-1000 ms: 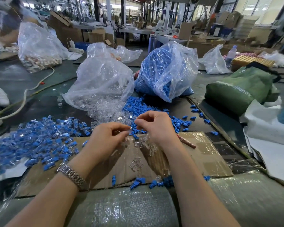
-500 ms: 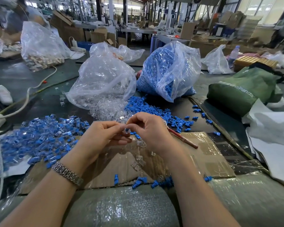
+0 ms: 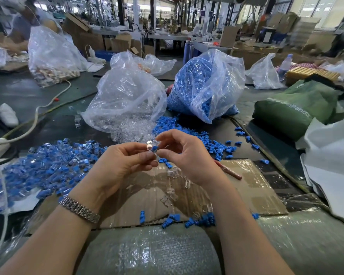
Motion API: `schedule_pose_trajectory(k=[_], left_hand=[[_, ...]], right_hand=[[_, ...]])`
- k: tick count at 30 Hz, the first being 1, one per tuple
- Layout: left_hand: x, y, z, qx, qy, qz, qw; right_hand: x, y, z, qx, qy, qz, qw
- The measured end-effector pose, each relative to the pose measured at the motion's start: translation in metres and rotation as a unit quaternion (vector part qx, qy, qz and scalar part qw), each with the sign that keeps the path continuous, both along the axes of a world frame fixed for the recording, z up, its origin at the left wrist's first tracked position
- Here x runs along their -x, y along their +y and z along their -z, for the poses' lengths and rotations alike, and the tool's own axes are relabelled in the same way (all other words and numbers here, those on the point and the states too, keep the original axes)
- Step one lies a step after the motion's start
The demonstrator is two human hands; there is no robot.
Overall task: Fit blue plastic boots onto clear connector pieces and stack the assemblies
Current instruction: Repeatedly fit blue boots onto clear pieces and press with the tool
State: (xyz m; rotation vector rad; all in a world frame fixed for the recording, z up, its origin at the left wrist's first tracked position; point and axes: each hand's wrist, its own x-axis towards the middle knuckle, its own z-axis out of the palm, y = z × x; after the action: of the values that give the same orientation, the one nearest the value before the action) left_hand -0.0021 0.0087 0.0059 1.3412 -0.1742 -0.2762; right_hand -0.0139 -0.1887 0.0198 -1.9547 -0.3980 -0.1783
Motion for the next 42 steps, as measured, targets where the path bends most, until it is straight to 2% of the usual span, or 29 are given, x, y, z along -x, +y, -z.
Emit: schedule_pose_trajectory(k=[7, 18, 25, 33, 36, 38, 40, 42], left_hand=[[0.001, 0.001, 0.0, 0.001, -0.006, 0.016, 1.0], [0.004, -0.003, -0.003, -0.005, -0.015, 0.0, 1.0], [0.003, -0.003, -0.002, -0.01, -0.014, -0.005, 1.0], [0.001, -0.003, 0.0, -0.007, 0.002, 0.003, 1.0], [0.0, -0.002, 0.001, 0.0, 0.004, 0.0, 1.0], [-0.001, -0.002, 0.001, 0.008, 0.01, -0.014, 1.0], [-0.002, -0.001, 0.002, 0.025, 0.02, -0.025, 0.999], [-0.004, 0.0, 0.003, 0.046, 0.03, -0.032, 0.998]], right_hand=[[-0.001, -0.002, 0.0, -0.023, -0.006, -0.003, 1.0], [-0.002, 0.006, 0.006, 0.109, -0.045, 0.012, 0.993], [-0.001, 0.006, 0.007, 0.129, -0.043, 0.002, 0.991], [0.0, 0.006, 0.004, 0.108, -0.021, 0.0, 0.994], [-0.003, -0.001, 0.003, 0.09, -0.01, 0.059, 0.994], [-0.008, -0.01, 0.004, 0.185, 0.011, 0.168, 0.968], [-0.011, -0.02, 0.006, 0.334, 0.094, 0.268, 0.899], [-0.011, -0.027, 0.01, 0.405, 0.187, 0.296, 0.845]])
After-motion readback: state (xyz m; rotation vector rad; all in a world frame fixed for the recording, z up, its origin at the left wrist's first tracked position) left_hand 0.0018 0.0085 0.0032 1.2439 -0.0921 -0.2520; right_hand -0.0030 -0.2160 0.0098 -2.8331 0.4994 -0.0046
